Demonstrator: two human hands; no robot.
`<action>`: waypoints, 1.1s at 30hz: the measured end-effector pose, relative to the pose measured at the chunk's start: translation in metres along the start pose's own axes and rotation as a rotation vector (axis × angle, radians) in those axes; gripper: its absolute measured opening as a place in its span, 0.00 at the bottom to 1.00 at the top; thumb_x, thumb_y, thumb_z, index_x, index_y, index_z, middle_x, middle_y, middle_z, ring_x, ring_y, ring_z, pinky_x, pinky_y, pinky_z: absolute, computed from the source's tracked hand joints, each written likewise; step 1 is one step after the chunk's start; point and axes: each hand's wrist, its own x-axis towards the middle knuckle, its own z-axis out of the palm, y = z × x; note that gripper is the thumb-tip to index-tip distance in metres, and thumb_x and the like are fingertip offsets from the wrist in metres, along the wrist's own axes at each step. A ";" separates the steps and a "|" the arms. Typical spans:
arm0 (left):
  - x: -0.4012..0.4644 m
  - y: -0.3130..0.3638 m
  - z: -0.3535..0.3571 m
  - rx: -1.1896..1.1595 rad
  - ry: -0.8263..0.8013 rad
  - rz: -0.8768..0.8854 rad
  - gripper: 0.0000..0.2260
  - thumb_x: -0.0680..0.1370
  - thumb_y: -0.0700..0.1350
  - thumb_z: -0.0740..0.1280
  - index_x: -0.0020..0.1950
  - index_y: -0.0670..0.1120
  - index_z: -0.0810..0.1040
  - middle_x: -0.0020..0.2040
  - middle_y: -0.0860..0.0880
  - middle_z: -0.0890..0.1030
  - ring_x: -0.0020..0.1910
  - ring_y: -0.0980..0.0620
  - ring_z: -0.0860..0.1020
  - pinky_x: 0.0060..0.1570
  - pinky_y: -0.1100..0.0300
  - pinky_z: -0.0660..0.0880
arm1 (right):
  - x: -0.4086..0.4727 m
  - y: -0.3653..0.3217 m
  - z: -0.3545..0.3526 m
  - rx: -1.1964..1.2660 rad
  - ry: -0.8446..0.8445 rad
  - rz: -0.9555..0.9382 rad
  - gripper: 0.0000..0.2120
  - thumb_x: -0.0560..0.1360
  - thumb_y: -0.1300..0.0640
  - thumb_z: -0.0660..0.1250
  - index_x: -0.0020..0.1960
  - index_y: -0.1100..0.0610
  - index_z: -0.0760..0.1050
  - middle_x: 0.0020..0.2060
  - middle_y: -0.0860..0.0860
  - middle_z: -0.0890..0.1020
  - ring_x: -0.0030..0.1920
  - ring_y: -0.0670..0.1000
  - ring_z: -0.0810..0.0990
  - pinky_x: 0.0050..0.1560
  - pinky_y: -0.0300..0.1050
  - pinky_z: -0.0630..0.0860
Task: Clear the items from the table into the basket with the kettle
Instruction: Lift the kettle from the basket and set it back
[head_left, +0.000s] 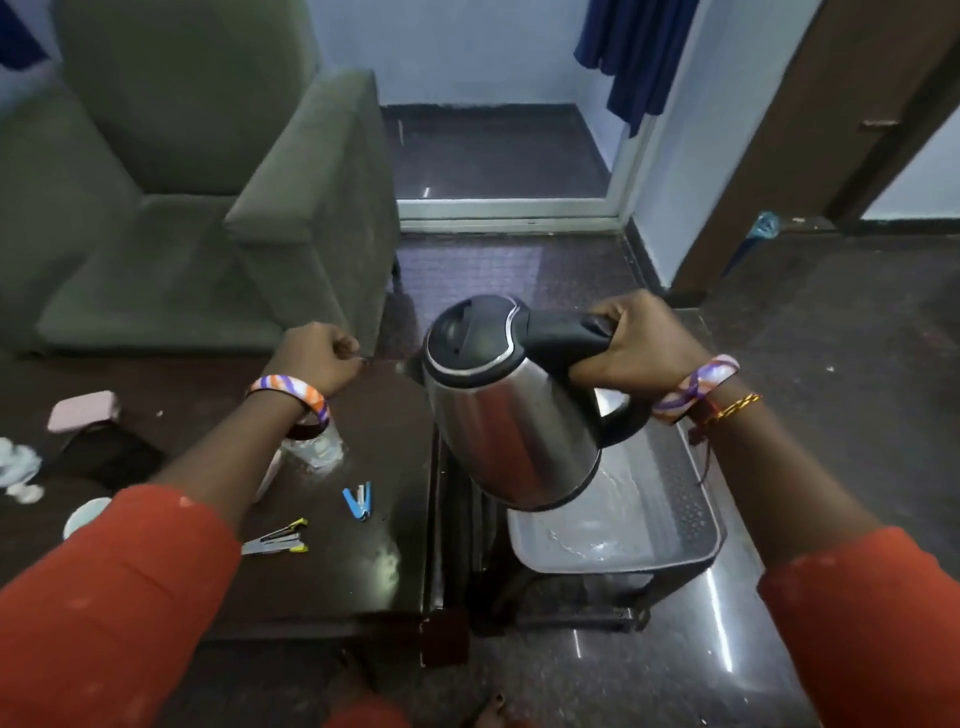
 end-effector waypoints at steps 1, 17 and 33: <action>-0.001 -0.016 -0.004 -0.008 0.004 -0.033 0.12 0.71 0.40 0.70 0.54 0.37 0.80 0.54 0.37 0.82 0.57 0.41 0.79 0.58 0.53 0.72 | 0.005 -0.013 0.002 0.004 0.009 -0.025 0.12 0.61 0.66 0.70 0.26 0.56 0.69 0.24 0.53 0.72 0.27 0.50 0.70 0.30 0.44 0.67; 0.038 -0.189 0.035 -0.120 -0.176 -0.202 0.38 0.55 0.51 0.79 0.62 0.41 0.72 0.55 0.38 0.80 0.56 0.39 0.78 0.56 0.50 0.75 | 0.144 -0.084 0.169 -0.231 -0.139 0.065 0.05 0.62 0.60 0.70 0.34 0.63 0.78 0.32 0.63 0.81 0.34 0.57 0.79 0.33 0.48 0.74; 0.082 -0.241 0.086 0.017 -0.460 -0.125 0.43 0.64 0.51 0.76 0.74 0.44 0.60 0.66 0.38 0.73 0.65 0.39 0.72 0.64 0.48 0.71 | 0.180 -0.078 0.245 -0.506 -0.327 0.108 0.20 0.62 0.43 0.72 0.35 0.61 0.77 0.34 0.56 0.81 0.37 0.57 0.79 0.34 0.44 0.68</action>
